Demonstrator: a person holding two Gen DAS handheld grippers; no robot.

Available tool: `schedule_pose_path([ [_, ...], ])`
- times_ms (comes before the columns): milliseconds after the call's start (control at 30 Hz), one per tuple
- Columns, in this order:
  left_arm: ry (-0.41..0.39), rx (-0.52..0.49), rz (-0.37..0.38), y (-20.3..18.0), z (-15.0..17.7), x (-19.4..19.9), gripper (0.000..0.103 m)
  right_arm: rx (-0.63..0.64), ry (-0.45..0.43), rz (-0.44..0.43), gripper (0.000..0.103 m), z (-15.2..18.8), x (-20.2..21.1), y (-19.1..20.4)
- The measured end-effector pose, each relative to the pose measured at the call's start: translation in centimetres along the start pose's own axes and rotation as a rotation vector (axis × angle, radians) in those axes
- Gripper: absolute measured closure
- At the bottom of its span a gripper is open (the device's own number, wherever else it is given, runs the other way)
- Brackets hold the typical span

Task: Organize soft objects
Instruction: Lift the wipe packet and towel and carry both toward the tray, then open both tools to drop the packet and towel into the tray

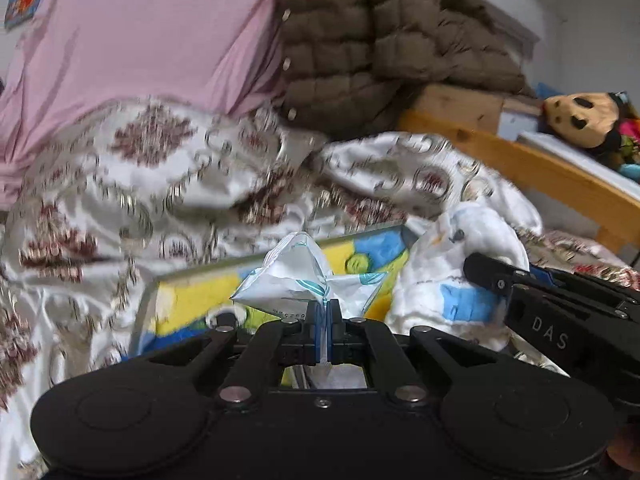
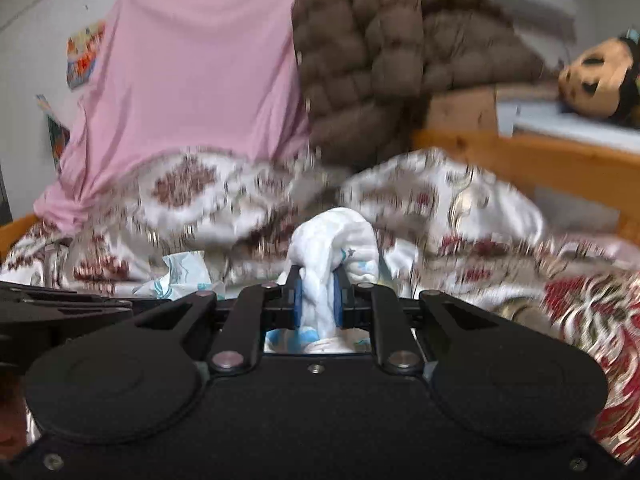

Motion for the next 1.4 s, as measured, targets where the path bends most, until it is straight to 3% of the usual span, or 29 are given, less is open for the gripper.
schedule_pose_path([
  [167, 0.068, 0.059, -0.016, 1.0, 1.1, -1.9, 0.101, -0.011, 0.096, -0.013, 0.094, 1.2, -2.9, 0.5],
  [433, 0.126, 0.106, -0.033, 1.6, 1.8, -2.8, 0.1, -0.03, 0.145, -0.014, 0.089, 1.5, -3.1, 0.1],
  [667, 0.144, 0.116, -0.051, 1.5, 1.8, -2.8, 0.088, -0.038, 0.167, -0.023, 0.061, 1.8, -2.0, 0.4],
  [733, 0.136, 0.117, -0.056, 1.4, 1.8, -2.3, 0.087, -0.044, 0.163, -0.024, 0.055, 1.7, -1.7, 0.4],
  [1000, 0.081, 0.132, -0.059, 1.3, 1.3, 0.6, 0.063, -0.06, 0.103, -0.019, 0.022, 0.4, 1.3, -0.6],
  [1033, 0.064, 0.135, -0.059, 1.4, 1.2, 1.3, 0.057, -0.06, 0.092, -0.017, 0.022, 0.1, 1.8, -0.7],
  [1100, 0.029, 0.136, -0.061, 1.4, 0.9, 2.7, 0.046, -0.059, 0.058, -0.011, 0.007, -0.5, 3.0, -0.8],
  [1200, -0.033, 0.135, -0.063, 1.4, 0.6, 5.0, 0.037, -0.063, 0.004, -0.003, 0.001, -1.5, 5.2, -1.2],
  [1400, -0.132, 0.088, -0.079, 0.8, 0.5, 9.7, 0.026, -0.088, -0.067, 0.001, 0.001, -3.0, 9.4, -1.5],
])
Point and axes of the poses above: each gripper's, at about its wrist camera, not at the fingertips, and x roughly against the way its jaws point, y to its left, z to its underside, the point moved 2 cm from there along -x, roughly the way its jaws point, and after that the axes turned 9 degrees about z, right-handed, at the moved point
